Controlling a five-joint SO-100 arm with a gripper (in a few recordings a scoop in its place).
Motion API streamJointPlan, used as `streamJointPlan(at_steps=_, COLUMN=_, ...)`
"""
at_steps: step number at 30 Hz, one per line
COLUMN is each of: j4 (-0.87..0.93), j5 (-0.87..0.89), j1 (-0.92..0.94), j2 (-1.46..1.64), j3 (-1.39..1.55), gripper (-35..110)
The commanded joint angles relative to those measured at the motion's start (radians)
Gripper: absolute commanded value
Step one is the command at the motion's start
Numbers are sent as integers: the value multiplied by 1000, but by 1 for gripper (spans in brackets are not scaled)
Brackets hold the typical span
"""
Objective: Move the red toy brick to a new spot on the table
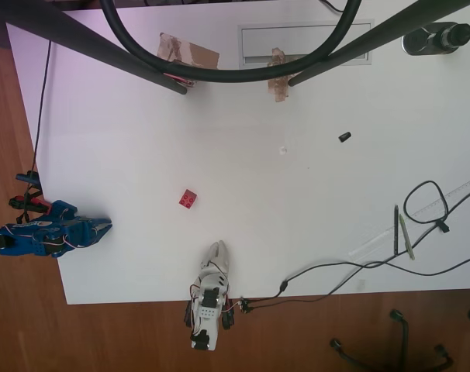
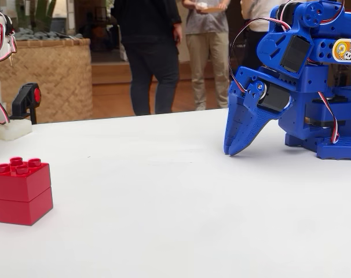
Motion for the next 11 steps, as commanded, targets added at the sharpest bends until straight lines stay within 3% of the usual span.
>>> streamJointPlan(at_steps=1, j4=5, j5=9, j1=9, j2=44, j3=32, gripper=2)
streamJointPlan(at_steps=11, j4=5, j5=12, j1=-15, j2=43, j3=32, gripper=2)
